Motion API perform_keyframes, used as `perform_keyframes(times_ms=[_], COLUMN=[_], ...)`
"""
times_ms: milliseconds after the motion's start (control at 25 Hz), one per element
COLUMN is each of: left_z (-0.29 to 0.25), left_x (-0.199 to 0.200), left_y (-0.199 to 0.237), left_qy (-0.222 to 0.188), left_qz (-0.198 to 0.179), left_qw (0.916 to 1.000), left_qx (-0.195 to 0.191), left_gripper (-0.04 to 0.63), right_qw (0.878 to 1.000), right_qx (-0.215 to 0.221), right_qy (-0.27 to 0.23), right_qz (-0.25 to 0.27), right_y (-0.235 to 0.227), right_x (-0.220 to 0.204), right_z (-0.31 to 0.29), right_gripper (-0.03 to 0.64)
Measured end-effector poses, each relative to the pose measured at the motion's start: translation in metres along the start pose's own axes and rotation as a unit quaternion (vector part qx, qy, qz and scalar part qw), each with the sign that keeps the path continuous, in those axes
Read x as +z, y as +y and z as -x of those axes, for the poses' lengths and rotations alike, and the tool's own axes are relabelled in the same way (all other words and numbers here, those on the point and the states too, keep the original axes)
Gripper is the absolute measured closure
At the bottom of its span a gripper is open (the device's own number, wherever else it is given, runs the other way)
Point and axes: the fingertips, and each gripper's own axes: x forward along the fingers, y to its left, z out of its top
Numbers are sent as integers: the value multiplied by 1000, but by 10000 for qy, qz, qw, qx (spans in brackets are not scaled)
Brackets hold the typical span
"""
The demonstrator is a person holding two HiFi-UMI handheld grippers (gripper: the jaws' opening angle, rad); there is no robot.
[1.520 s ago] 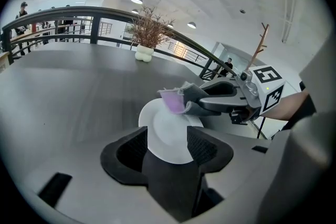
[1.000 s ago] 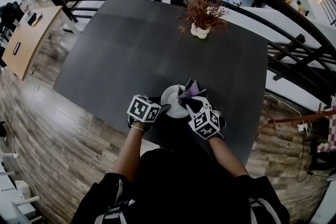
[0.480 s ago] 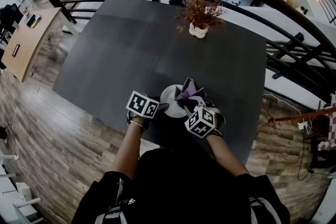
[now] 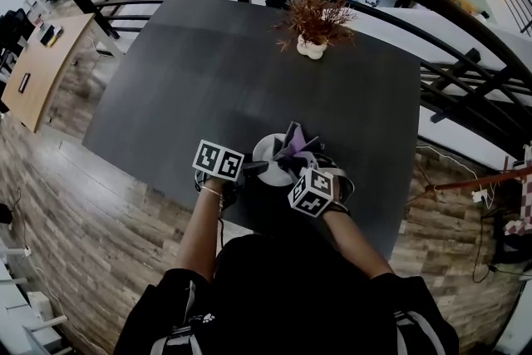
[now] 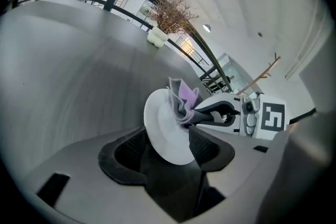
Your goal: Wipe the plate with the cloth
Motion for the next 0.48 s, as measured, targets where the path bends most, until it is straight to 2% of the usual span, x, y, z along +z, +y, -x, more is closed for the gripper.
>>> perform_keyframes(times_ms=[240,480], left_z=[8,15], left_x=[7,15], left_y=[-3,-10], left_qy=[-581,-1094], left_qz=[714,1126], left_qw=[9932,9788], left_qx=[-713,-1315], left_gripper=[342,342], right_qw=[9999,9991], right_qx=[-34,-33], right_qy=[-113,-252], right_qz=[-95,-342], right_y=[0,-2], right_x=[0,-3], right_z=[-1,0], right_gripper=[541,541])
